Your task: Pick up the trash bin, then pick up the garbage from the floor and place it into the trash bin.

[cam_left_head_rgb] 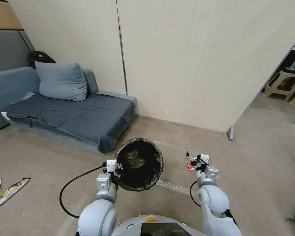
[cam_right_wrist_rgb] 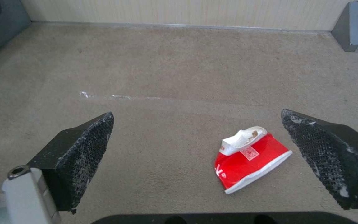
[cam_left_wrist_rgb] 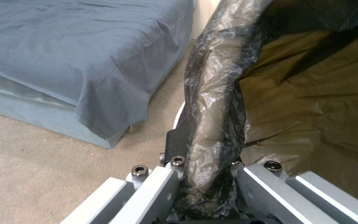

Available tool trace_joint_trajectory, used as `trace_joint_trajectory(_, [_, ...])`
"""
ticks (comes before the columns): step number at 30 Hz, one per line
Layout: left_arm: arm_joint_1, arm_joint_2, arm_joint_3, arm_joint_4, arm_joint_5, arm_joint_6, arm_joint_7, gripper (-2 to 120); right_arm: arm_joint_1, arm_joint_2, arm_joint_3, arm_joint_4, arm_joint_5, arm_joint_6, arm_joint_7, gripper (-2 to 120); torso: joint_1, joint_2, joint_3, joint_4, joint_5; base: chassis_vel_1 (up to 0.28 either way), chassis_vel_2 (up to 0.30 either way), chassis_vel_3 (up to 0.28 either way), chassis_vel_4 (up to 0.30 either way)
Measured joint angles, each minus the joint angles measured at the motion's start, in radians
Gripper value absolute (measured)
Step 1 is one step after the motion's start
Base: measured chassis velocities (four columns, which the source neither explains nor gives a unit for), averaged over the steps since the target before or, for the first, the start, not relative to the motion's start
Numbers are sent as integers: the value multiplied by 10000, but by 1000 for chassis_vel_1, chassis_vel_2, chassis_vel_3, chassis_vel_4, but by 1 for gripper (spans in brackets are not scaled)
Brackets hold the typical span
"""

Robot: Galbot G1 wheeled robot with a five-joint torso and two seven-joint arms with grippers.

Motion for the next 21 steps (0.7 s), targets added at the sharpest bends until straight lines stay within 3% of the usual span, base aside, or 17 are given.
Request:
trace_joint_trajectory(3, [4,-7,22,0,27,0,-1,0,13,52,0,0,39,0,24,100,0,0,-1,-11,-15,0,0,0,0])
trace_joint_trajectory(5, [23,-11,33,0,33,0,1,0,180,31,-18,-302,150,-19,77,100,-1,0,-1,-11,-5,0,0,0,0])
trace_joint_trajectory(11, [86,-2,26,-3,67,0,6,0,1224,-156,-128,-2172,755,-119,349,100,0,0,-1,-3,-2,0,0,0,0])
trace_joint_trajectory(13, [110,2,23,-6,80,0,5,0,1243,-116,-114,-2180,699,-111,339,100,0,0,-1,-9,-2,0,0,0,0])
trace_joint_trajectory(21, [185,15,35,-12,143,-30,7,0,2642,-39,-64,-4210,1171,52,751,100,0,0,0,-7,-3,0,0,0,0])
